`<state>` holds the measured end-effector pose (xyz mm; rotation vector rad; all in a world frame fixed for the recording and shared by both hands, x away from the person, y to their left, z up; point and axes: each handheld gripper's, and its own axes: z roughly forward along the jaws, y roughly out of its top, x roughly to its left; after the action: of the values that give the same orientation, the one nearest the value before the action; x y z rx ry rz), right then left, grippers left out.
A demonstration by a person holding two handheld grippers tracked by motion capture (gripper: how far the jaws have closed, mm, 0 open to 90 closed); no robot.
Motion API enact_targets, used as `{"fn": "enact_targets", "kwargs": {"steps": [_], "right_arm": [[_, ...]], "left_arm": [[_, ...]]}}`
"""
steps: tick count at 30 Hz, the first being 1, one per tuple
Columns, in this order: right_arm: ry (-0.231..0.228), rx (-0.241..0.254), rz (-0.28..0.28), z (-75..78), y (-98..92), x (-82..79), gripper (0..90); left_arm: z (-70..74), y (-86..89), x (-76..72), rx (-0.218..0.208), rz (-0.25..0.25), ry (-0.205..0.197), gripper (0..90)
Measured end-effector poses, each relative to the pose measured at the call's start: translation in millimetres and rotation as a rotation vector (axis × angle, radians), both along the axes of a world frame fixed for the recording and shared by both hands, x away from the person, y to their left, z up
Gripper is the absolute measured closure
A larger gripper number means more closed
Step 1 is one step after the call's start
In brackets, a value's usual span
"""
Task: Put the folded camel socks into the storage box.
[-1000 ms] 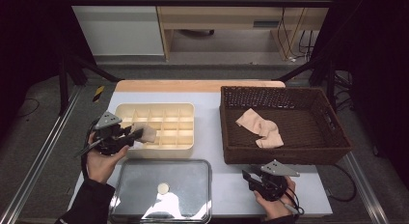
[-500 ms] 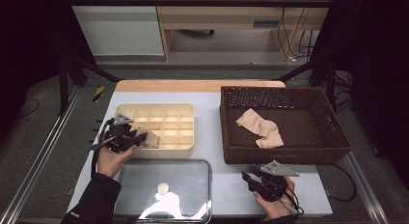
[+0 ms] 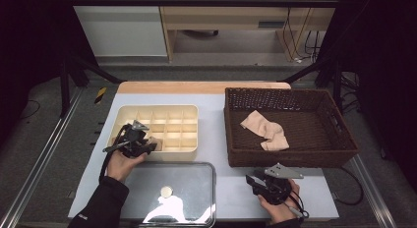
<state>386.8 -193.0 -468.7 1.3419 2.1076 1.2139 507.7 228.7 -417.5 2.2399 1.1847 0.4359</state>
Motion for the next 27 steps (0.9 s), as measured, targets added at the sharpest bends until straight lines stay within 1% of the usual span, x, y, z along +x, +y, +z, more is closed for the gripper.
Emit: {"fn": "enact_targets", "kwargs": {"steps": [2, 5, 6, 8, 9, 10, 13, 15, 17, 18, 19, 20, 21, 23, 25, 27], "right_arm": [[0.007, 0.000, 0.002, -0.7, 0.7, 0.1, 59.2], [0.008, -0.002, 0.006, -1.1, 1.2, 0.3, 57.7], [0.010, -0.001, 0.005, -1.2, 1.3, 0.4, 56.4], [0.009, 0.000, 0.005, -1.3, 1.1, 0.3, 55.9], [0.009, 0.001, 0.005, -1.1, 0.9, 0.1, 55.7], [0.013, 0.006, 0.002, -0.9, 1.0, -0.3, 55.6], [0.011, 0.008, 0.003, -0.7, 0.4, 0.1, 55.6], [0.011, 0.009, 0.003, -0.9, 0.2, 0.3, 56.4], [0.010, 0.006, 0.005, -0.7, 0.5, 0.1, 59.4], [0.000, -0.002, 0.008, -0.5, 0.3, 0.2, 61.0], [-0.003, -0.007, 0.010, -0.3, 0.2, 0.1, 61.9], [-0.005, -0.011, 0.012, -0.1, 0.0, 0.2, 62.8], [-0.005, -0.011, 0.012, -0.1, 0.0, 0.2, 62.8], [-0.001, -0.012, 0.013, -0.6, -0.4, 0.3, 64.1], [0.001, -0.012, 0.015, -0.8, -0.3, 0.4, 64.4], [0.002, -0.015, 0.016, -0.6, 0.3, 0.2, 64.6]], "left_arm": [[-1.3, -0.5, 2.0, -0.007, 0.001, 0.009, 65.8], [-0.7, 1.7, 2.9, -0.034, 0.005, 0.011, 61.6], [0.4, 3.1, 2.1, -0.042, 0.010, 0.003, 56.0], [4.6, 7.1, -0.5, -0.064, 0.020, -0.019, 48.4], [6.6, 9.0, -1.8, -0.074, 0.023, -0.030, 47.2], [10.1, 12.0, -4.3, -0.093, 0.027, -0.050, 47.2], [15.5, 16.1, -8.3, -0.125, 0.033, -0.083, 52.9], [15.0, 15.2, -8.4, -0.120, 0.029, -0.096, 62.5], [13.2, 13.7, -8.1, -0.114, 0.019, -0.104, 74.7], [11.6, 12.6, -7.2, -0.125, 0.012, -0.098, 79.4], [9.9, 10.7, -6.4, -0.116, 0.005, -0.098, 80.6], [8.8, 8.7, -5.7, -0.098, -0.008, -0.100, 81.1], [8.8, 8.7, -5.7, -0.098, -0.008, -0.100, 81.7], [7.6, 6.9, -5.1, -0.078, -0.018, -0.099, 82.0], [3.8, 3.6, -5.0, -0.049, -0.033, -0.089, 82.6], [0.1, 1.0, -4.8, -0.030, -0.052, -0.067, 83.0]]}}
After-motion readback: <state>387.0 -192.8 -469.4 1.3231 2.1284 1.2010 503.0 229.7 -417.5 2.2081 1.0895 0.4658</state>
